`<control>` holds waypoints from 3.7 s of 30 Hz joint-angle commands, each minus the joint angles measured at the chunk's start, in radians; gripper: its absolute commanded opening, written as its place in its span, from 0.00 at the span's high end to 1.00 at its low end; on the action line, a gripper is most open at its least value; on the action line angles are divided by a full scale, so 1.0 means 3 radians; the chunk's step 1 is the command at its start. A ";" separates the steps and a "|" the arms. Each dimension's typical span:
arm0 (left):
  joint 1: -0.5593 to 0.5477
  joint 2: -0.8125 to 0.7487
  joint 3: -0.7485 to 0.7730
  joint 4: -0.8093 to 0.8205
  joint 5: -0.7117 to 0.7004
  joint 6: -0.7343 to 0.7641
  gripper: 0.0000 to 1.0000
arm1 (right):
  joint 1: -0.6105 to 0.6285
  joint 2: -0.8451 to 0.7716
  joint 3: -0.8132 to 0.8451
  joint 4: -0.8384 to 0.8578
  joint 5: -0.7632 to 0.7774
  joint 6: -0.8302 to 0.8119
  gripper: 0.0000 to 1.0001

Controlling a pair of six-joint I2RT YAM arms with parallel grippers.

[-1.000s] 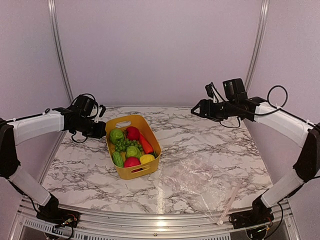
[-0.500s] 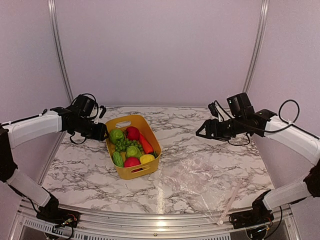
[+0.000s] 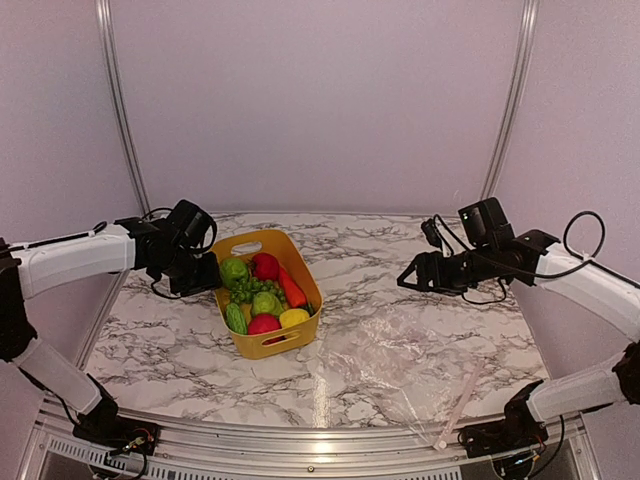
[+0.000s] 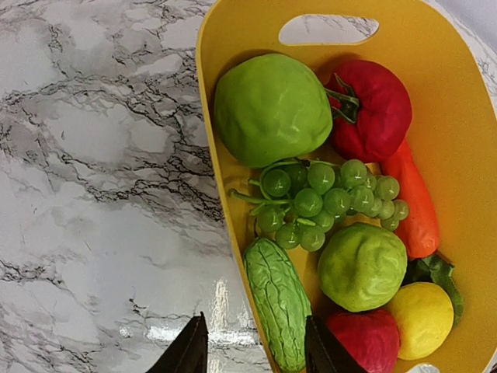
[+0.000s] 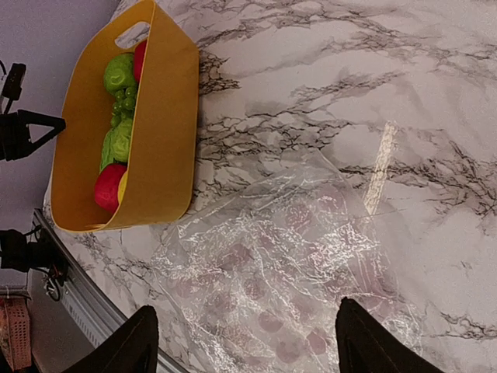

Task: Place the food in the zip-top bag and seal the zipper
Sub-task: Adjust the bin at the corner of the board, then pick up the zipper food storage bag from the corner of the board.

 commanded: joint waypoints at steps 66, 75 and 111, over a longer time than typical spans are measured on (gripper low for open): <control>0.0058 -0.0162 0.0875 0.0968 -0.0266 0.0992 0.12 | -0.0094 -0.2127 -0.1862 -0.1689 0.0260 0.3059 0.30; 0.0058 -0.0288 0.0785 0.0997 -0.0207 0.0952 0.13 | -0.0091 -0.1530 -0.1729 -0.1605 0.0395 0.2802 0.26; 0.0058 -0.0434 0.0807 0.0870 -0.0281 0.0899 0.17 | -0.0487 -0.1453 -0.1676 -0.0637 0.0412 0.2584 0.90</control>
